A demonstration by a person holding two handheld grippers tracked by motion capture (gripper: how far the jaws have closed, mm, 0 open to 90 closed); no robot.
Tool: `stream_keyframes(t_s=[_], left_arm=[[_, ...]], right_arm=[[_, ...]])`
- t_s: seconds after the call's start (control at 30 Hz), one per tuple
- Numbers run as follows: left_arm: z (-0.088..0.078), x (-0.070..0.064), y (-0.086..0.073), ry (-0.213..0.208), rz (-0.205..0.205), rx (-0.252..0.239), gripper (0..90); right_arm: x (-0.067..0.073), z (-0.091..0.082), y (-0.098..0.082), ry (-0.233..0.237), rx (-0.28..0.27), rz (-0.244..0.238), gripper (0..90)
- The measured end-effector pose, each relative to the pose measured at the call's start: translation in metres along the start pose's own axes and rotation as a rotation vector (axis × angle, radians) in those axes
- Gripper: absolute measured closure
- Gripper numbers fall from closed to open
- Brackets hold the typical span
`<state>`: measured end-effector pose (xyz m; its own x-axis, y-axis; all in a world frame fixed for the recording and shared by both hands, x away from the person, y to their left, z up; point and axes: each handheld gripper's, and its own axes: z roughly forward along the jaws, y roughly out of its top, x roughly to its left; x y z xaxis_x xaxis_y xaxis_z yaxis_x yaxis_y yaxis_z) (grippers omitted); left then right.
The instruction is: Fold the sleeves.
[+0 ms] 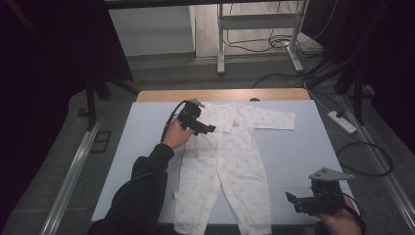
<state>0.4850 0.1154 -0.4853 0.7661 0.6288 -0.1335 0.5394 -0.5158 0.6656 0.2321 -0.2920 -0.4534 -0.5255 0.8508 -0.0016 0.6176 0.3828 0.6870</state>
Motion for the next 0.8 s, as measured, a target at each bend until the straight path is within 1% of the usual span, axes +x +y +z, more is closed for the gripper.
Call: stream_keyframes(t_s=[0.37,0.57,0.8], left_arm=[[-0.013,0.0,-0.017,-0.001,-0.003,-0.018,0.0],[-0.021,0.0,-0.025,-0.003,-0.014,-0.037,0.0],[-0.028,-0.001,-0.032,-0.002,-0.017,-0.041,0.0]], right_arm=[[0.0,0.0,0.0,-0.002,0.001,0.0,0.0],[0.0,0.0,0.0,-0.002,0.001,0.0,0.0],[0.0,0.0,0.0,-0.003,0.0,0.0,0.0]])
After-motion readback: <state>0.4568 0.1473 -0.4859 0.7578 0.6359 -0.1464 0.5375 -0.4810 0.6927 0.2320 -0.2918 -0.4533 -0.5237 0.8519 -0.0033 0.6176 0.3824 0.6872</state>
